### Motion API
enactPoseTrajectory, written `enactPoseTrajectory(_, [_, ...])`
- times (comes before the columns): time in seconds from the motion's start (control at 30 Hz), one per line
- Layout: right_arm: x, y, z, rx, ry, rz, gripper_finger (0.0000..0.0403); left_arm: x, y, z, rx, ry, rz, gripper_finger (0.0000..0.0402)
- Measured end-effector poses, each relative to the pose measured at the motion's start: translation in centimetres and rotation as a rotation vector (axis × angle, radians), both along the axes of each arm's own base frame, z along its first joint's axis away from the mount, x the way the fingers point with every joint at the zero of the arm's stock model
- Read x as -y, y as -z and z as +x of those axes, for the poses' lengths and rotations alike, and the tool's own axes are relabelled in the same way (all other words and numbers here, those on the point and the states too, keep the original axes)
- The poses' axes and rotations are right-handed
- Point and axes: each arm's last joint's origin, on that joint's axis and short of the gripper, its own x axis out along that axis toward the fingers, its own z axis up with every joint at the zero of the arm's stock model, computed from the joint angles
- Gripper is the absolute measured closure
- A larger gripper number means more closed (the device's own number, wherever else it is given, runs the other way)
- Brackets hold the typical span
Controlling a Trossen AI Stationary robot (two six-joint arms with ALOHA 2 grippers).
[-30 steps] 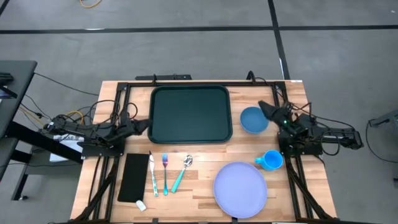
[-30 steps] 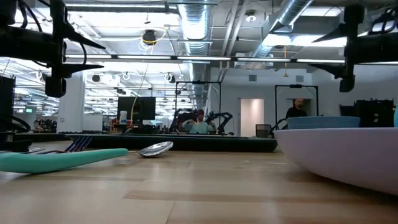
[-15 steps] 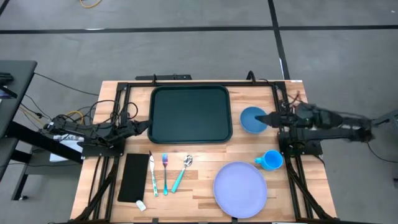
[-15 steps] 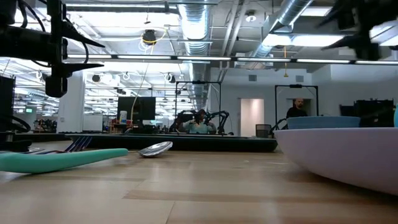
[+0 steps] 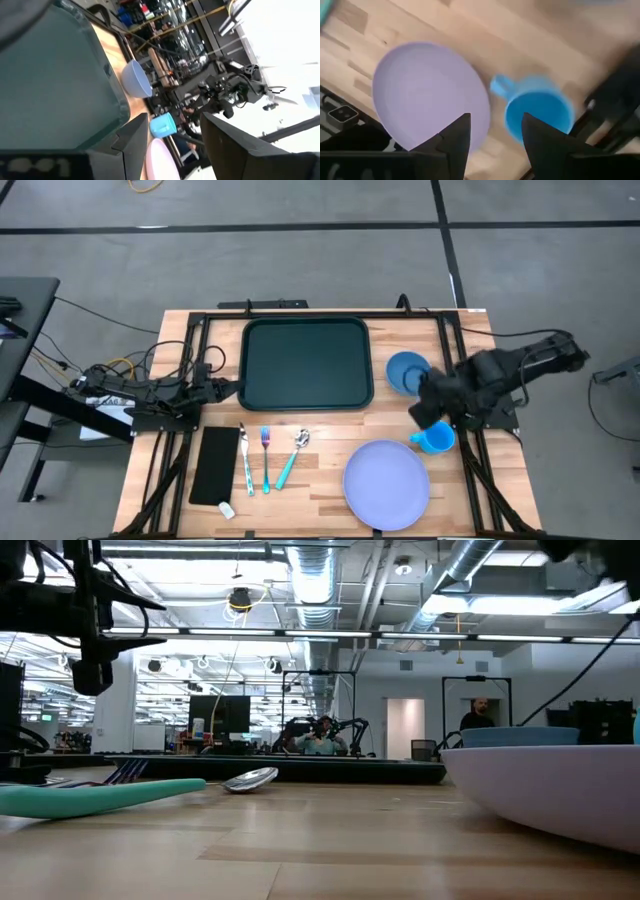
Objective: Set up tray
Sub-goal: Put the blue mug on the top right of the black tray
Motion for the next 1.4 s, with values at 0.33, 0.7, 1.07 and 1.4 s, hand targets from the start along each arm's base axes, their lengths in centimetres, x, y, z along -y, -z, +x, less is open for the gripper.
enactPoseTrajectory(0.33, [-5.6,3.0,-0.8,-0.184,0.098,-0.051,0.0238,0.1,0.0,0.0,-0.019,0.051,0.060,0.0230])
enactPoseTrajectory(0.7, [-7.9,6.3,1.4,-0.291,-0.119,-0.163,0.0252,0.2,0.1,0.0,-0.025,0.050,0.082,0.0230])
enactPoseTrajectory(1.07, [-8.0,10.4,2.4,-0.376,-0.164,-0.130,0.0266,0.2,0.0,0.0,-0.018,0.051,0.074,0.0230])
enactPoseTrajectory(1.4, [-7.5,11.5,1.9,-0.415,-0.160,-0.133,0.0294,0.2,0.0,0.1,-0.014,0.078,0.066,0.0230])
